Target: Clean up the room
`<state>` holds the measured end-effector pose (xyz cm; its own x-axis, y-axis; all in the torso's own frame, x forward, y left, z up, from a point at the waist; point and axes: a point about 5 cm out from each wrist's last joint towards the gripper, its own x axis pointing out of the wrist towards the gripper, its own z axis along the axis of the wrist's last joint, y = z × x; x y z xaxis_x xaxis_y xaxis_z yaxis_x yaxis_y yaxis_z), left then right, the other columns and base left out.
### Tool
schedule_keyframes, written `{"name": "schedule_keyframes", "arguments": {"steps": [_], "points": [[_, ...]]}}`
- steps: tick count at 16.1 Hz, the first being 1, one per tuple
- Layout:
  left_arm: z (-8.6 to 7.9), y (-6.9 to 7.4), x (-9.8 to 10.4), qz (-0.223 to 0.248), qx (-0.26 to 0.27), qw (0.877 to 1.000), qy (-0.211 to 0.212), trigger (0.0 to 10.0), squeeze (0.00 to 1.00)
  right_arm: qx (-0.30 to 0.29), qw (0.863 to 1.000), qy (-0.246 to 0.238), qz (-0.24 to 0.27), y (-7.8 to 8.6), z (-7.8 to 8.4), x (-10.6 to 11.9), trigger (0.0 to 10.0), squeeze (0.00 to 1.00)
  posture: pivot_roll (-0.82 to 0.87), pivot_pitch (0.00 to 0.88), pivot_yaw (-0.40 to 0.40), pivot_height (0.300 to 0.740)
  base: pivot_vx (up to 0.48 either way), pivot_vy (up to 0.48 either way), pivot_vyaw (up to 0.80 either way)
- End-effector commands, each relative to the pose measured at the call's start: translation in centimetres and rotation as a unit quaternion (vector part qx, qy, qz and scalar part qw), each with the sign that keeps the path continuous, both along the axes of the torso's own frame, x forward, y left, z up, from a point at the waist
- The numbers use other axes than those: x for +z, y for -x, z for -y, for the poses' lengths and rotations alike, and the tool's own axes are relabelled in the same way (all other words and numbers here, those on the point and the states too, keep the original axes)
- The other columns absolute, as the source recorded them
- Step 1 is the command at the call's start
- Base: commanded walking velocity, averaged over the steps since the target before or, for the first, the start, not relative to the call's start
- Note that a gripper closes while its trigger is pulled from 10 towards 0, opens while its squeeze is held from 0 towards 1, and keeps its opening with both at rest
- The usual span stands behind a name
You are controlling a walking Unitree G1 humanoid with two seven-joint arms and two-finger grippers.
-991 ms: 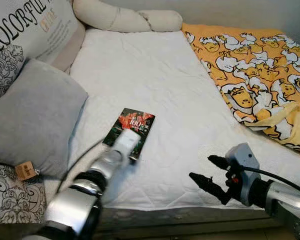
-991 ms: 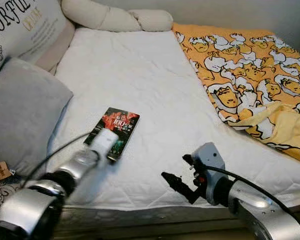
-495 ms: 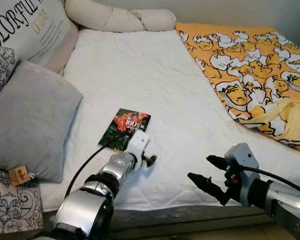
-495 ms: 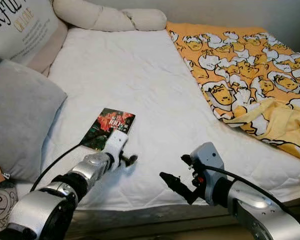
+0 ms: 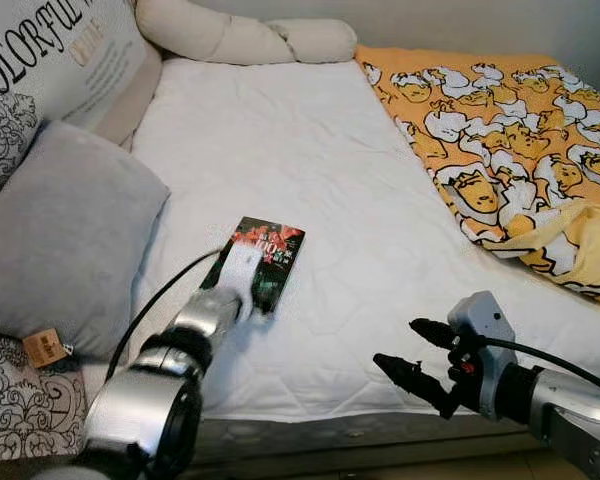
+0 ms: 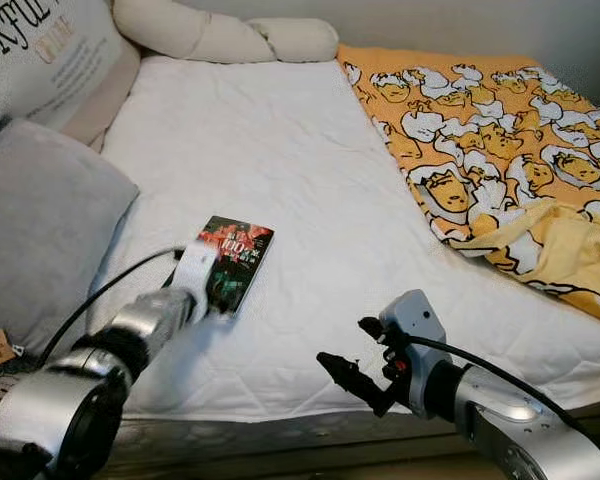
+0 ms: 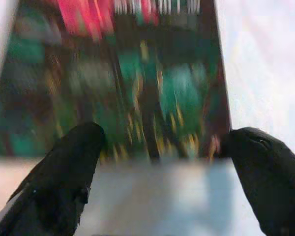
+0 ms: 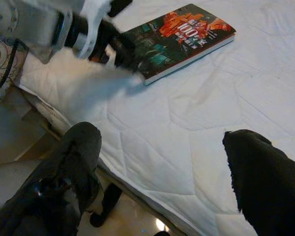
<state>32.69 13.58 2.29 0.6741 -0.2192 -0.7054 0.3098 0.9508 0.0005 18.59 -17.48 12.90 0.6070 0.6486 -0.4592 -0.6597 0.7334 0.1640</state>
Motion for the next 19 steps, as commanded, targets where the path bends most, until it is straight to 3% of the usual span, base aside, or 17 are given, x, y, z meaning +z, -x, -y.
{"name": "schedule_keyframes", "arguments": {"steps": [1, 4, 9, 11, 12, 15, 16, 19], "points": [[0.5, 0.5, -0.5, -0.024, -0.005, 0.999, 0.023, 10.0, 0.0, 0.005, 1.0, 0.0, -0.001, 0.1, -0.1, 0.1, 10.0, 0.0, -0.35, 0.0, -0.046, 0.74, 0.0, 0.0, 0.0], [0.3, 1.4, -1.5, -0.039, 0.004, 0.999, 0.006, 10.0, 0.0, 0.008, 1.0, -0.002, -0.002, 0.2, -0.2, 0.1, 10.0, 0.0, -0.35, 0.0, -0.045, 0.74, 0.0, 0.0, 0.0], [1.1, 0.7, -0.7, -0.019, -0.006, 1.0, 0.012, 10.0, 0.0, 0.005, 1.0, 0.001, 0.001, 0.0, -0.1, 0.1, 10.0, 0.0, -0.36, 0.0, -0.039, 0.74, 0.0, 0.0, 0.0], [1.3, 0.2, 0.1, 0.007, -0.015, 1.0, 0.026, 10.0, 0.0, 0.003, 1.0, 0.0, 0.001, -0.1, 0.0, 0.2, 10.0, 0.0, -0.35, 0.0, -0.039, 0.74, 0.0, 0.0, 0.0], [1.5, 0.5, -0.2, -0.009, -0.017, 0.999, 0.046, 10.0, 0.0, 0.003, 1.0, 0.0, 0.0, 0.0, 0.0, 0.1, 10.0, 0.0, -0.35, 0.0, -0.041, 0.74, 0.0, 0.0, 0.0], [3.4, 1.9, -1.4, -0.06, -0.065, 0.994, 0.065, 10.0, 0.0, 0.006, 1.0, -0.003, -0.002, 0.1, -0.2, 0.0, 10.0, 0.0, -0.35, 0.0, -0.043, 0.74, 0.0, 0.0, 0.0], [4.7, 2.2, -1.4, -0.066, -0.072, 0.992, 0.085, 10.0, 0.0, 0.007, 1.0, -0.004, -0.001, 0.0, -0.2, 0.1, 10.0, 0.0, -0.35, 0.0, -0.043, 0.74, 0.0, 0.0, 0.0], [7.3, 2.0, -0.8, -0.059, -0.05, 0.988, 0.135, 10.0, 0.0, 0.008, 1.0, -0.002, 0.002, -0.3, -0.1, 0.2, 10.0, 0.0, -0.36, 0.0, -0.047, 0.74, 0.0, 0.0, 0.0]]}}
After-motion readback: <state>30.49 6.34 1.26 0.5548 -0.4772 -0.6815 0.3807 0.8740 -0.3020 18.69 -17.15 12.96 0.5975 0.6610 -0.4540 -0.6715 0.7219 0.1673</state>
